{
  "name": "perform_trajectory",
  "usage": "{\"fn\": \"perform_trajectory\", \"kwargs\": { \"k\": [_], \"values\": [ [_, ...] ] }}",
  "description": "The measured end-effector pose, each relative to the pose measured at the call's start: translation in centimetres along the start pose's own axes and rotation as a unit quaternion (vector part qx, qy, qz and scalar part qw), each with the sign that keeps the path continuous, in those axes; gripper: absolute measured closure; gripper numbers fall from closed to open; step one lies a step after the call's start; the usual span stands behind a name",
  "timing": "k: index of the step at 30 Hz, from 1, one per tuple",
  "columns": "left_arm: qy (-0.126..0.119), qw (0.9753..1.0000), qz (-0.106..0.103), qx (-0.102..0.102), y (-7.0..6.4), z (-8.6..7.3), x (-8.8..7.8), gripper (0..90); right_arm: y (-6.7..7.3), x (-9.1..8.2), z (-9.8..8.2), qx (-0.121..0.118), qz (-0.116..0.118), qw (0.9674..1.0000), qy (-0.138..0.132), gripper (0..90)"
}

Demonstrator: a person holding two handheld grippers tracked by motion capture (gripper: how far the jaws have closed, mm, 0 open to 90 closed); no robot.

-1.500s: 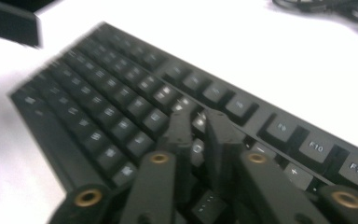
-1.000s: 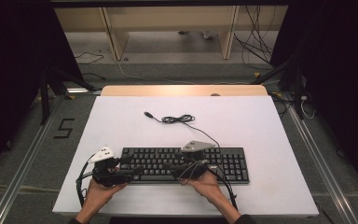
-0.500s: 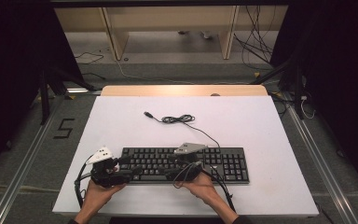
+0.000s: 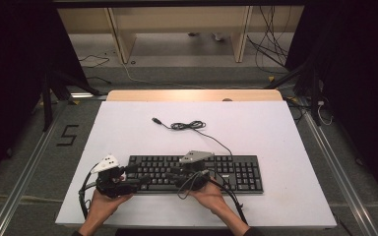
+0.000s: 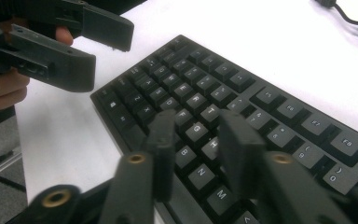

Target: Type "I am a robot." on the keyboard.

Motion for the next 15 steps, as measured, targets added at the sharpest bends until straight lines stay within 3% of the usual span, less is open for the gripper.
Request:
{"fn": "perform_trajectory", "kwargs": {
  "k": [7, 15],
  "values": [
    [0.002, 1.0000, 0.001, 0.001, 0.1, 0.0, 0.0, 29.0, 0.3, 0.8, -0.1, -0.004, -0.001, 0.9999, 0.014, 86.1],
    [0.001, 1.0000, 0.001, 0.000, 0.1, 0.0, 0.0, 29.0, 0.2, 1.8, -0.4, -0.003, -0.010, 0.9994, 0.032, 90.0]
  ]
}}
Point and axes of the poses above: each handheld gripper's, and its own axes: x roughly forward along the jaws, z roughly out of its top, y roughly to its left, the point moved 6 cm from there along x, roughly forward along the jaws, and after that the axes turned 3 degrees about -x, right-handed, at the moved point
